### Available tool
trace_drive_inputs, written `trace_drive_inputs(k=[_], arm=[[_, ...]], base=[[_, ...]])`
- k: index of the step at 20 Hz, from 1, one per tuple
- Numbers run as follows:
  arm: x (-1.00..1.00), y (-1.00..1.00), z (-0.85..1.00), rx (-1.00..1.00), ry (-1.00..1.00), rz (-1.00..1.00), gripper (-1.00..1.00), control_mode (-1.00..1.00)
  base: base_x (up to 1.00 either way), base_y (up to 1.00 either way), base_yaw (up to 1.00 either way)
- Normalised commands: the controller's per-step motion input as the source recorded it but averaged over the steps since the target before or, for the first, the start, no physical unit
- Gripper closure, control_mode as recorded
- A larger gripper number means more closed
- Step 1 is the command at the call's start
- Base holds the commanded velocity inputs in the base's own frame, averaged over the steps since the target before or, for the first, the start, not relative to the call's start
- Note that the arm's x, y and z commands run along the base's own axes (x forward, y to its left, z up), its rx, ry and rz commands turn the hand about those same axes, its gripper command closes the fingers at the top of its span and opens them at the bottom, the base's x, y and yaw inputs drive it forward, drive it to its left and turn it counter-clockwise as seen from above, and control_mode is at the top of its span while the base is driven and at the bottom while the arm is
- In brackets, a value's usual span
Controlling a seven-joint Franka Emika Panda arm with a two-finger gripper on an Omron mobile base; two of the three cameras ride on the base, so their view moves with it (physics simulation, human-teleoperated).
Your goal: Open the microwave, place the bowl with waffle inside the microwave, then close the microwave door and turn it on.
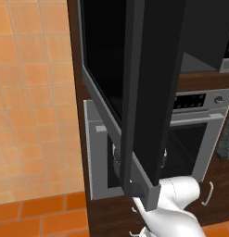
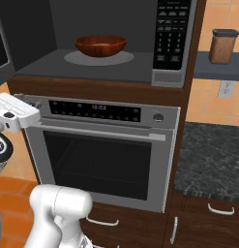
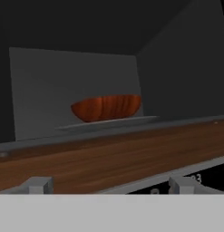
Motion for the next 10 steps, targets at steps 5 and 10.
trace_drive_inputs(k=[5,10], arm=[[0.67,0.00,-0.27,0.02,-0.19,0.04,-1.00,-1.00],[0.15,0.29,-0.14,0.00,-0.08,0.01,-1.00,-1.00]], base=[[0.00,0.00,0.00],[0.00,0.00,0.00]])
